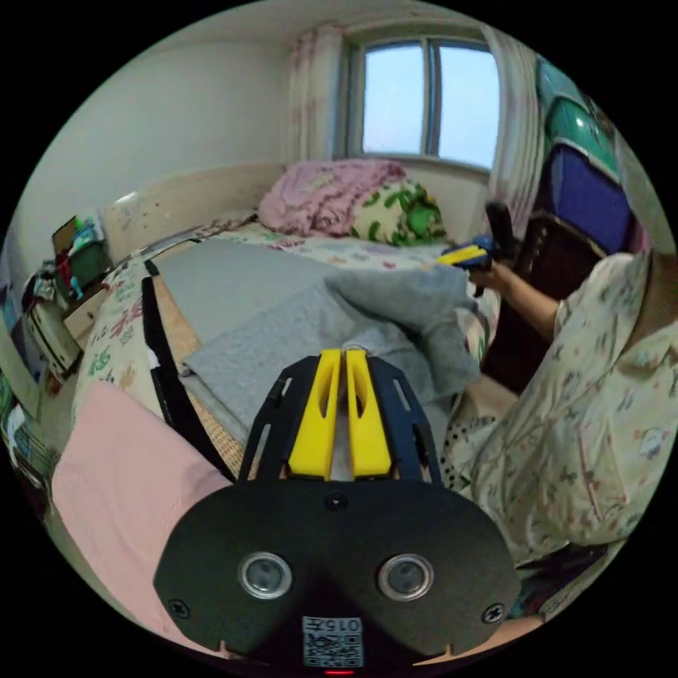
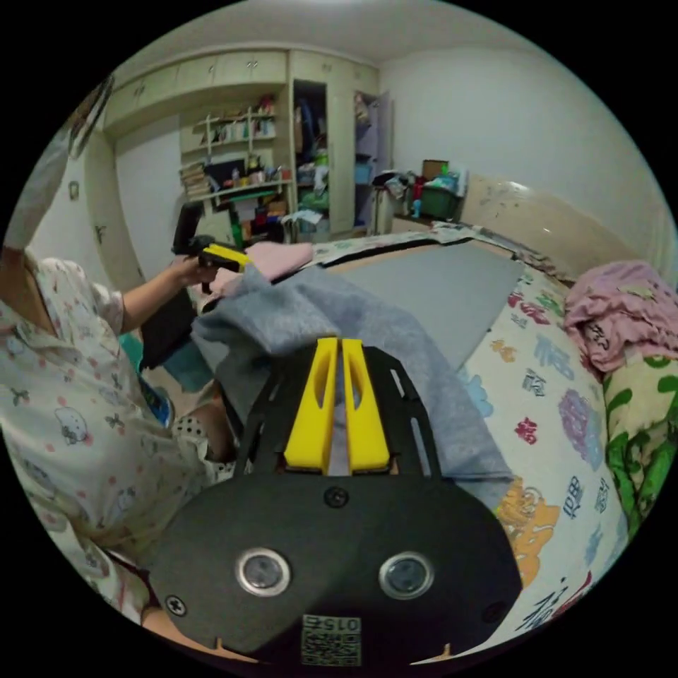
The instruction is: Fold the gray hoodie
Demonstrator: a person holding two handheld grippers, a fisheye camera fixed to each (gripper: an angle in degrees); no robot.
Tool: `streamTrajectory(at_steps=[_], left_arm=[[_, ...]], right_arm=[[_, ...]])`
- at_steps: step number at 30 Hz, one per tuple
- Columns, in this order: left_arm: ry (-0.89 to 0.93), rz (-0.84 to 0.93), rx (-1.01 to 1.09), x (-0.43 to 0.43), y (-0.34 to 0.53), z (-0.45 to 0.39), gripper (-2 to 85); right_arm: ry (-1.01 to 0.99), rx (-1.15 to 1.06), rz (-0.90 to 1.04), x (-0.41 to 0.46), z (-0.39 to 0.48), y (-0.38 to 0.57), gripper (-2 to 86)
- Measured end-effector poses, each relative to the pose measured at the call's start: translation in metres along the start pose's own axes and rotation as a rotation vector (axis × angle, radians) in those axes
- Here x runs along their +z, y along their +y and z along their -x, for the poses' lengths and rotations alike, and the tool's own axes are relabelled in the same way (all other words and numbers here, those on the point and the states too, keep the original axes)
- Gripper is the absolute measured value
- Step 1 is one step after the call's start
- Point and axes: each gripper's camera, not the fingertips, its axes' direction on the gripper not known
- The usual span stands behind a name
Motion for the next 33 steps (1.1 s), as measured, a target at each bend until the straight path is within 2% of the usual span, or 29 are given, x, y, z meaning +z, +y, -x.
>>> streamTrajectory(at_steps=[3, 5, 7, 8, 9, 10, 12, 16, 18, 24, 28, 33], left_arm=[[-0.069, -0.109, -0.099, -0.005, -0.059, 0.086, 0.6], [-0.098, -0.191, -0.272, 0.004, -0.097, 0.158, 0.8], [-0.140, -0.291, -0.534, 0.025, -0.127, 0.243, 1.1], [-0.150, -0.309, -0.600, 0.029, -0.129, 0.256, 1.3], [-0.203, -0.372, -0.724, 0.030, -0.126, 0.269, 1.6], [-0.208, -0.454, -0.743, 0.026, -0.120, 0.266, 2.9], [-0.153, -0.482, -0.640, 0.020, -0.114, 0.249, 4.8], [0.068, -0.269, -0.371, 0.023, -0.072, 0.186, 6.0], [0.130, -0.183, -0.320, 0.024, -0.043, 0.156, 6.1], [0.149, -0.065, -0.252, 0.031, 0.036, 0.047, 8.3], [0.120, -0.071, -0.179, 0.043, 0.052, -0.025, 12.1], [0.069, -0.102, -0.021, 0.053, 0.048, -0.103, 14.7]], right_arm=[[0.089, 0.130, -0.085, -0.009, -0.060, -0.085, -0.4], [0.207, 0.241, -0.149, -0.001, -0.102, -0.146, -0.2], [0.225, 0.386, -0.190, 0.014, -0.146, -0.196, 0.3], [0.252, 0.502, -0.193, 0.020, -0.167, -0.220, 0.7], [0.275, 0.532, -0.205, 0.018, -0.168, -0.235, 1.4], [0.264, 0.509, -0.217, 0.016, -0.163, -0.240, 1.7], [0.145, 0.335, -0.206, 0.009, -0.122, -0.240, 4.0], [-0.064, 0.098, -0.030, 0.013, -0.050, -0.195, 8.9], [-0.183, 0.043, 0.087, 0.016, -0.015, -0.154, 10.6], [-0.175, 0.279, 0.267, 0.031, 0.020, -0.080, 13.7], [-0.267, 0.370, 0.345, 0.038, 0.030, -0.075, 10.3], [-0.323, 0.278, 0.217, -0.003, 0.074, -0.138, 5.2]])
